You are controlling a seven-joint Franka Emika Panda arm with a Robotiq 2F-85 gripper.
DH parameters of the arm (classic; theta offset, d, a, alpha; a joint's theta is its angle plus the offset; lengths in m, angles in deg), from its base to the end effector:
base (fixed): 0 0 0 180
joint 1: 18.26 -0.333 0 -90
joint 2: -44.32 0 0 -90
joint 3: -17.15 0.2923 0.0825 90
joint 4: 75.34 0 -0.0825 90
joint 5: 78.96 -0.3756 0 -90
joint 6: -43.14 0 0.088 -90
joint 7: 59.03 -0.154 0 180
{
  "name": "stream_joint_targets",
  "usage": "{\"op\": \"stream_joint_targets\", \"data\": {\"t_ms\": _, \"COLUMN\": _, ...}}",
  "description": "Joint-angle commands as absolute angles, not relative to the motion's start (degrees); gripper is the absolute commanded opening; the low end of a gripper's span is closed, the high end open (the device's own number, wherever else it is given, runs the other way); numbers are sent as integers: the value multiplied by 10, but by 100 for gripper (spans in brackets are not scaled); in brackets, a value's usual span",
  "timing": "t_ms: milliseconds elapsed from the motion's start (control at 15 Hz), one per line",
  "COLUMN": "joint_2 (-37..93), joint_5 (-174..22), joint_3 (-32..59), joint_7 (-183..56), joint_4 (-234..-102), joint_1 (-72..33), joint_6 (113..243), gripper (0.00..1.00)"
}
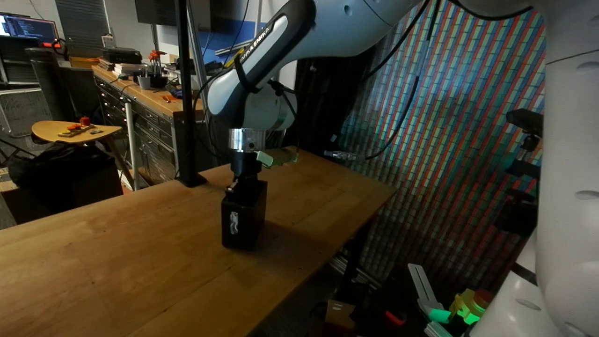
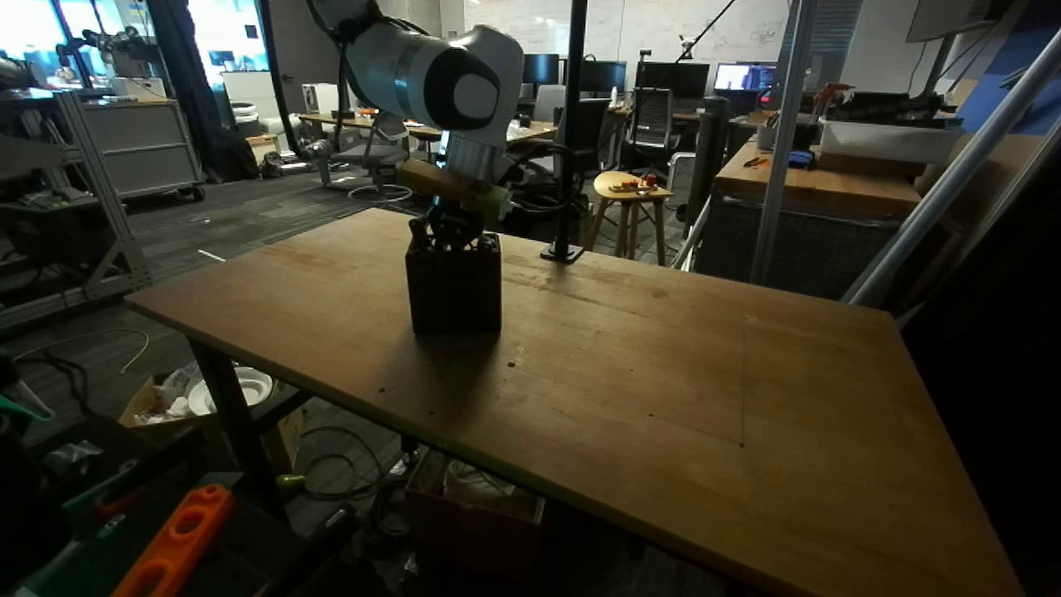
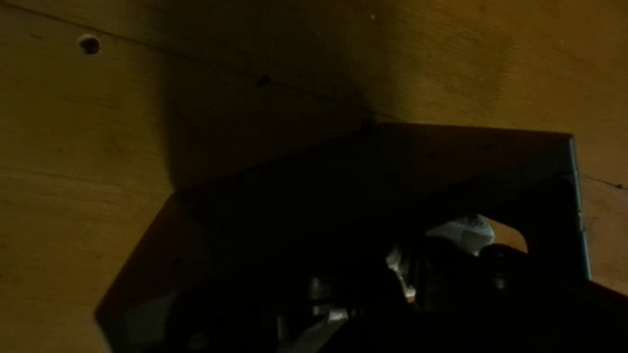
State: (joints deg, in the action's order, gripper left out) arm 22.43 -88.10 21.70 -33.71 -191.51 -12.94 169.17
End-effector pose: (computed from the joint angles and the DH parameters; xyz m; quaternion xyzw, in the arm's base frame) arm 0.5530 0.0055 0.1819 -0.9792 -0.1572 0.0850 0.0958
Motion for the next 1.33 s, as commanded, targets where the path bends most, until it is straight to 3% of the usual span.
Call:
{"op": "stream_joint_targets", "data": {"t_ms": 0, "joint_2": 235, "joint_5": -892, "joint_3": 219, "joint_7": -322, "joint_4": -1943, "joint_1": -123, "joint_6": 1711, "gripper": 8}}
{"op": "stream_joint_targets", "data": {"t_ms": 1267, "joint_2": 310, "joint_5": -808, "joint_3": 195, "joint_7": -348, "joint_4": -1926, "joint_1": -135, "joint_6": 1648, "gripper": 10}}
